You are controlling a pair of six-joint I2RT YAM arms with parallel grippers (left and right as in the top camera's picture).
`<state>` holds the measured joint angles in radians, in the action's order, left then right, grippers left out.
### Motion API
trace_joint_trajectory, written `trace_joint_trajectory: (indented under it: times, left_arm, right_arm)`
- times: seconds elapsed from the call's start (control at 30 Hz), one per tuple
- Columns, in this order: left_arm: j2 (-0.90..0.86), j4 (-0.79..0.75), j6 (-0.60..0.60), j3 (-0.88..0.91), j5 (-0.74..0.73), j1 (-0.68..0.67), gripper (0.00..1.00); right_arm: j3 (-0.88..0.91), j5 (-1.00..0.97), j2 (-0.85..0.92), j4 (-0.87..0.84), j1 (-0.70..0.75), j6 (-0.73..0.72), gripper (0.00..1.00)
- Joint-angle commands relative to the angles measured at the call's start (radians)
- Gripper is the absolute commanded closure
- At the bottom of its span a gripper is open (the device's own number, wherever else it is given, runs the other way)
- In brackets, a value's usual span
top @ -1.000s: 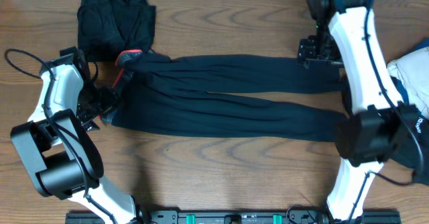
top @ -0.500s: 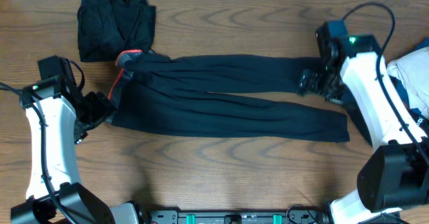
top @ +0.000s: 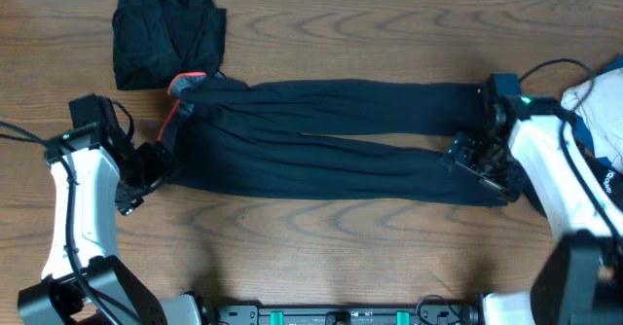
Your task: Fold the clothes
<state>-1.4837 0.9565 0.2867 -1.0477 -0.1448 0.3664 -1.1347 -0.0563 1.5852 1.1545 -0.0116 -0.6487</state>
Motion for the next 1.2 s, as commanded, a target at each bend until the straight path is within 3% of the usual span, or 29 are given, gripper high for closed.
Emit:
trace_joint_trajectory:
  times: [0.0,0.2,0.5,1.17]
  left_arm:
    - [-0.006,-0.028,-0.016,0.046,-0.006,0.005,0.16]
    - [-0.010,-0.143,-0.013,0.102,-0.098,0.005,0.16]
    - [-0.039,-0.211,0.055,0.111,-0.099,0.005,0.16]
    - [-0.190,-0.346,0.071,0.111,-0.165,0.005,0.17]
  right_arm:
    - [0.054,0.001,-0.113,-0.020,0.007,-0.055,0.01]
    - [0.156,0.044,-0.218,-0.045,0.007,-0.053,0.01]
    - [0.304,0.136,-0.224,-0.162,0.007,-0.047,0.01]
    - [0.332,0.140,-0.224,-0.197,0.007,-0.045,0.01]
